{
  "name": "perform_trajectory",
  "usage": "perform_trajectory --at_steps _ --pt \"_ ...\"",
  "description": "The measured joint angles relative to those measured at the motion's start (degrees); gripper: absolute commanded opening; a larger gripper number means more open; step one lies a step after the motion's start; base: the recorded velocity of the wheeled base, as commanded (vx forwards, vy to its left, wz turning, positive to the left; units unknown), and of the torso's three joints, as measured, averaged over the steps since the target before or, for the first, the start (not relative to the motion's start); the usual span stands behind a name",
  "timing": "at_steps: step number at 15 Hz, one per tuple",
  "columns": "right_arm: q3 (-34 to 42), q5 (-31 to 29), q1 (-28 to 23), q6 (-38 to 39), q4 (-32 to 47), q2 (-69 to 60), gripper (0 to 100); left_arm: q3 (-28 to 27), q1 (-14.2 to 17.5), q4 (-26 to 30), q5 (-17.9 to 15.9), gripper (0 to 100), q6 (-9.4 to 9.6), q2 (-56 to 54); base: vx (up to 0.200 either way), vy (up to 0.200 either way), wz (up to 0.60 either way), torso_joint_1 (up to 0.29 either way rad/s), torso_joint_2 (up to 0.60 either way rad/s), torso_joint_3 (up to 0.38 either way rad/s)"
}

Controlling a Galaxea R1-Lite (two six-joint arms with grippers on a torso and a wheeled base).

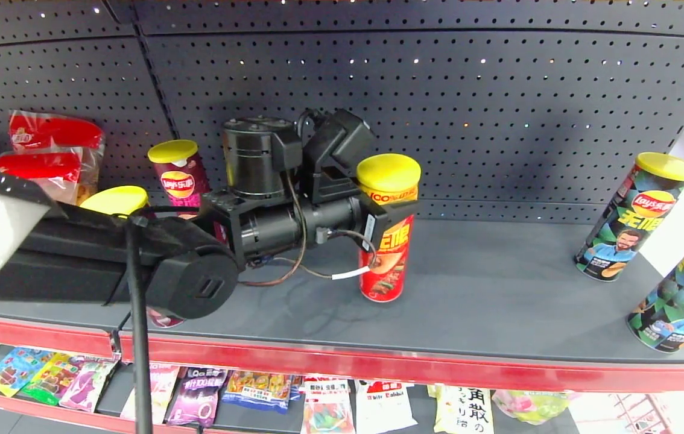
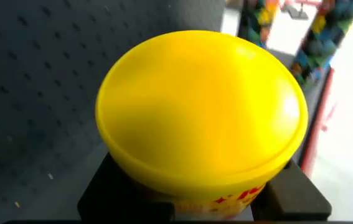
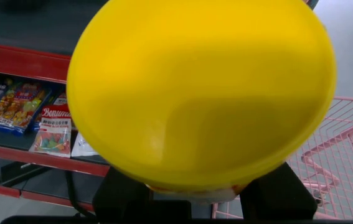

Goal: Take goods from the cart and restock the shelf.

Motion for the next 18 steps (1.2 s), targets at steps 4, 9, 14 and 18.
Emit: perform_trajectory --at_steps 4,9,14,18 --pt "0.0 0.0 0.0 0.0 0.0 0.0 0 4.6 -0.2 0.1 -2.7 0 -0.07 -1.9 0.000 0.000 0.00 0.000 0.00 0.000" --pt "0.0 -0.1 0.0 0.0 0.0 0.0 0 6.4 -0.4 -0.1 -6.0 0 -0.13 -2.4 0.000 0.000 0.00 0.000 0.00 0.000" --pt "0.0 -0.1 0.0 0.0 0.0 0.0 0 7.1 -0.8 -0.1 -7.2 0 -0.05 -2.1 0.000 0.000 0.00 0.000 0.00 0.000" --pt "0.0 -0.1 0.0 0.0 0.0 0.0 0 7.3 -1.1 -0.1 -7.1 0 -0.07 -2.1 0.000 0.000 0.00 0.000 0.00 0.000"
